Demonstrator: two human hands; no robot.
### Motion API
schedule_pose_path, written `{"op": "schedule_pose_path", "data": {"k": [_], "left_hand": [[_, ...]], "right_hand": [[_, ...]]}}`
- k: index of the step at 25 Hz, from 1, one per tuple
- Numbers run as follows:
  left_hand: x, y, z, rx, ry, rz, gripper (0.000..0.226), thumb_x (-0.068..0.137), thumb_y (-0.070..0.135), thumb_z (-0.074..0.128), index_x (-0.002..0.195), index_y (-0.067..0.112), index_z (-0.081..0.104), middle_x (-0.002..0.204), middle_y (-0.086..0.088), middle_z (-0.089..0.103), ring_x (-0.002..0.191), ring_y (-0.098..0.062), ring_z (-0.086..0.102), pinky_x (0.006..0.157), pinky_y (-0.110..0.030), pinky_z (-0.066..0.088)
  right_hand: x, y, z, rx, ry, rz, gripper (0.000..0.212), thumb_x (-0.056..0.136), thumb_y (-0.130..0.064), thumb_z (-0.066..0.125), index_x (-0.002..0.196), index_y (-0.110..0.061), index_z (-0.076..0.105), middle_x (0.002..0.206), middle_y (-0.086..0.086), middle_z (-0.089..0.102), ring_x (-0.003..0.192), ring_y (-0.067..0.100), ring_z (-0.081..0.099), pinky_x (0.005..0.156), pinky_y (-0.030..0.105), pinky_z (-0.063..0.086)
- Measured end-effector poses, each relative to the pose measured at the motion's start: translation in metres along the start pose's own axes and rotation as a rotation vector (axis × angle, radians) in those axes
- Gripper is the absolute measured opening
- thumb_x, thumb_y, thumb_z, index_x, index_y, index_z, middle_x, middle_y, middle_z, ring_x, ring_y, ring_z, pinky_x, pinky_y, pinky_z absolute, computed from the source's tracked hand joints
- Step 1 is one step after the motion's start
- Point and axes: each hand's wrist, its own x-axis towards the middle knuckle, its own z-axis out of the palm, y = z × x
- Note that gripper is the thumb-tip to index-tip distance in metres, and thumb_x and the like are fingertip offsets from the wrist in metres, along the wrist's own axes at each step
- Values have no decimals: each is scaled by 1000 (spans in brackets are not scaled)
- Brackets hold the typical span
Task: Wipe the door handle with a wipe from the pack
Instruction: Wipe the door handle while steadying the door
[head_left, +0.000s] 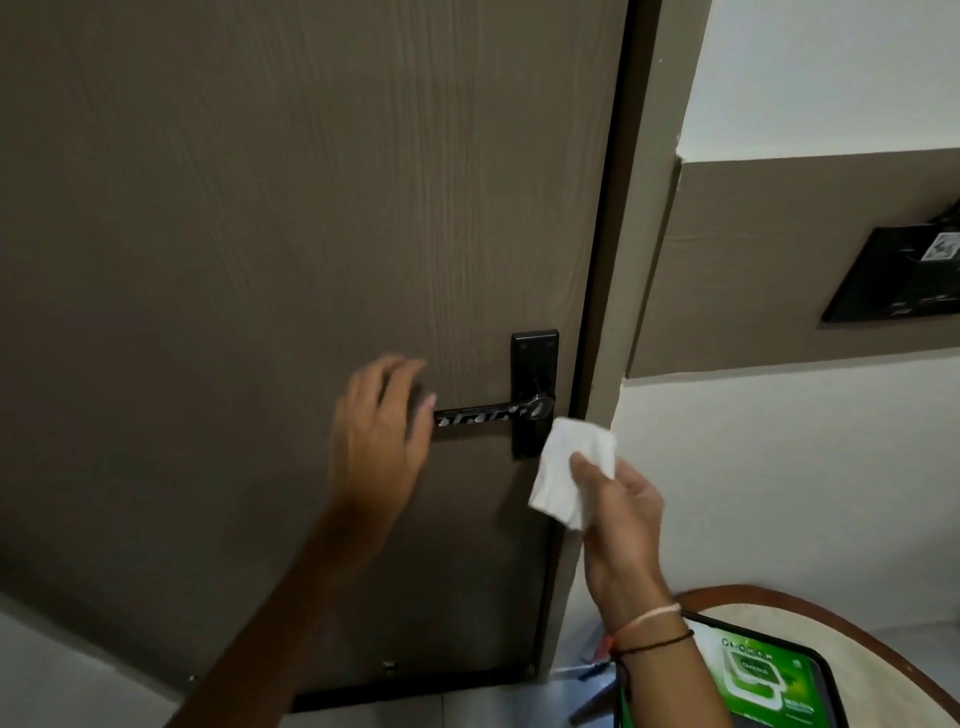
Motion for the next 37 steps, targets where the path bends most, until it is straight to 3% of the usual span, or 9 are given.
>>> {"op": "schedule_pose_path", "data": {"k": [3,6,8,10,15,22,26,31,37], "left_hand": [[59,-40,3,412,166,273,52,107,21,61,155,6,51,157,-32,45,148,-45,42,115,-59,42],[85,-78,18,517,202,418,65,108,35,57,164,16,29,166,-27,28,157,-40,23,126,-56,22],[90,-93,27,535,226,477,67,111,40,46,168,20,15,171,-22,19,162,-32,1,130,-50,5],[94,-102,35,559,280,499,68,112,42,40,170,23,9,173,-17,9,162,-27,-9,131,-48,-1],[95,-115,53,553,373,520,68,110,44,41,170,23,15,176,-14,-3,163,-27,-3,131,-49,0],[96,-117,58,550,411,520,69,108,40,43,169,22,18,168,-19,23,163,-26,-5,132,-50,-1],[95,-115,60,559,422,508,70,107,40,43,169,22,15,168,-19,22,162,-26,-8,131,-50,-1],[94,-112,59,553,415,510,68,108,39,42,169,23,16,167,-19,22,163,-29,1,131,-50,-2],[93,-112,57,574,405,500,68,109,39,39,170,22,16,167,-21,22,163,-30,-1,131,-51,-3]], "right_hand": [[3,-10,46,-179,355,-493,13,96,-12,70,106,-12,78,89,0,75,78,-3,67,68,29,61],[0,17,102,-219,231,-588,41,104,-19,57,144,-9,58,141,11,65,130,19,62,111,36,52],[3,41,122,-354,128,-712,62,106,-35,47,160,-8,31,170,9,28,161,16,20,130,25,18],[16,61,131,-460,128,-846,85,101,-51,44,162,-2,13,174,12,4,163,14,-6,130,21,-2],[17,111,170,-608,168,-1003,99,97,-66,43,164,-17,-10,175,1,-18,163,25,-11,133,33,-4],[66,128,125,-920,223,-1261,96,98,-74,31,165,-14,-1,176,2,-7,163,20,-4,133,37,-2],[99,96,91,-870,224,-1429,80,98,-70,36,151,-10,35,158,10,33,159,23,20,132,42,9],[85,89,110,-1078,196,-1574,67,99,-71,26,110,-11,54,113,9,47,107,30,49,122,38,16],[61,114,139,-1243,124,-1667,67,95,-64,54,136,-12,53,130,10,49,123,29,48,121,43,21]]}}
